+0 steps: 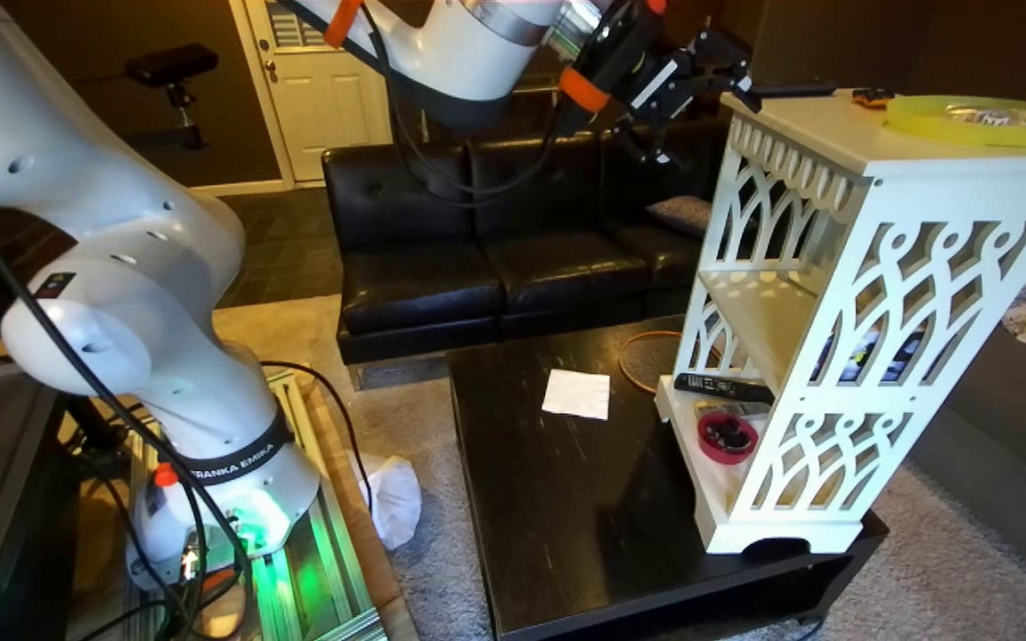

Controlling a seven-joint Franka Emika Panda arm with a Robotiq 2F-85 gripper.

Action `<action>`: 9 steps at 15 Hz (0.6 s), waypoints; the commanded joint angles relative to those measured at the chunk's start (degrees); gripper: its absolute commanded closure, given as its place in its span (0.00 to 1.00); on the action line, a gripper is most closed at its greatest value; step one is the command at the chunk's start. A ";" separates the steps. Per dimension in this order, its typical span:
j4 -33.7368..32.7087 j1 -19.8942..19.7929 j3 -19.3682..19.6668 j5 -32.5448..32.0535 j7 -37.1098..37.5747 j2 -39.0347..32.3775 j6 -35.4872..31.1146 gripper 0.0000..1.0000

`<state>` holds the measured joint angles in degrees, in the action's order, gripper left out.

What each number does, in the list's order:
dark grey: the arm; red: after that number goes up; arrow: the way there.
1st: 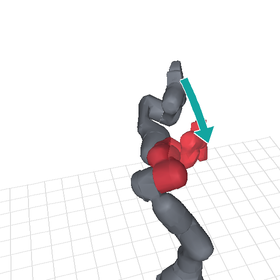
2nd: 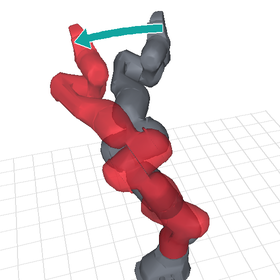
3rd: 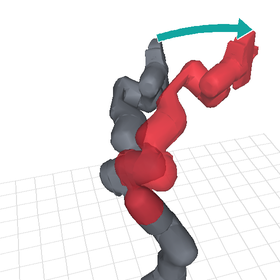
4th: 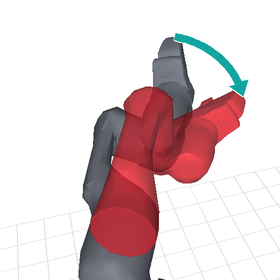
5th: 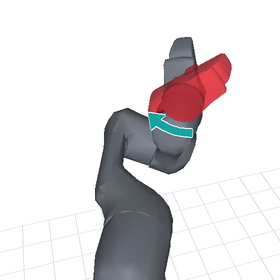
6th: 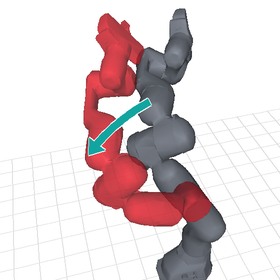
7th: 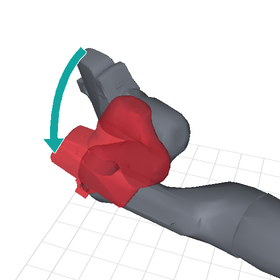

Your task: Move the stand slightly backwards

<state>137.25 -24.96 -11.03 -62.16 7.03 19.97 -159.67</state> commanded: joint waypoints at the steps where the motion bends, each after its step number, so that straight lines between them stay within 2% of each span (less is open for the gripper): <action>1: 0.12 0.18 0.00 0.01 0.00 0.12 0.00 0.00; 5: 0.16 0.46 0.01 0.03 0.00 0.14 0.02 0.00; 6: -2.06 -2.46 -3.32 -7.78 4.72 0.13 3.32 0.00; 9: -7.44 -4.68 -8.04 -20.10 12.01 -2.20 7.89 0.00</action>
<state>135.01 -27.07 -14.31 -71.54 11.62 19.92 -156.30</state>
